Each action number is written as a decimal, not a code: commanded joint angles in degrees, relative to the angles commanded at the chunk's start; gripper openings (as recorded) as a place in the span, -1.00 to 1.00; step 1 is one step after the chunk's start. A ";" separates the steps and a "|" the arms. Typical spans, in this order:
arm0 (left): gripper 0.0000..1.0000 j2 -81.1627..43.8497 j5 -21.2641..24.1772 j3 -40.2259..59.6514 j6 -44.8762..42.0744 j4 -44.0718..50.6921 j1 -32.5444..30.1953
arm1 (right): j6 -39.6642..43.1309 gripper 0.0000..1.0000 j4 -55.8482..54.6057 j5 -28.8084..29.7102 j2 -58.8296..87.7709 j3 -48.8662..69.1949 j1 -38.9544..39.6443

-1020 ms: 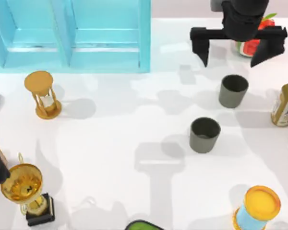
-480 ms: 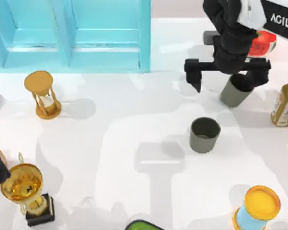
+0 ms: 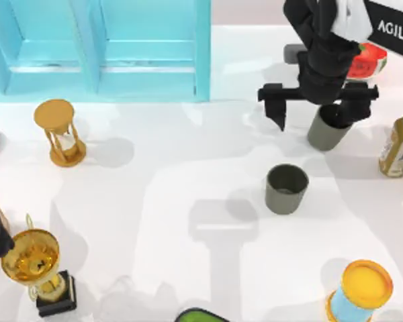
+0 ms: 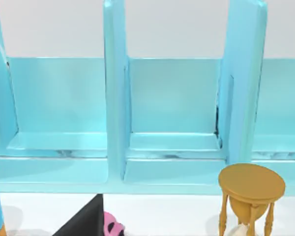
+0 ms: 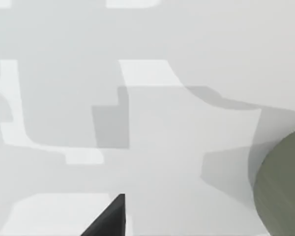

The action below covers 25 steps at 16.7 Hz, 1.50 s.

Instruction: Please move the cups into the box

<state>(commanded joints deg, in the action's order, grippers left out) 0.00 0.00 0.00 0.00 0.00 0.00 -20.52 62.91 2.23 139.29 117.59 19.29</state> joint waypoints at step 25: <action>1.00 0.00 0.00 0.00 0.00 0.00 0.00 | 2.16 -1.00 5.70 -4.21 -4.76 4.69 -2.70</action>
<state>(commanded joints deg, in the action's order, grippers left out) 0.00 0.00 0.00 0.00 0.00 0.00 -18.36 68.61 -1.99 134.53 122.28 16.59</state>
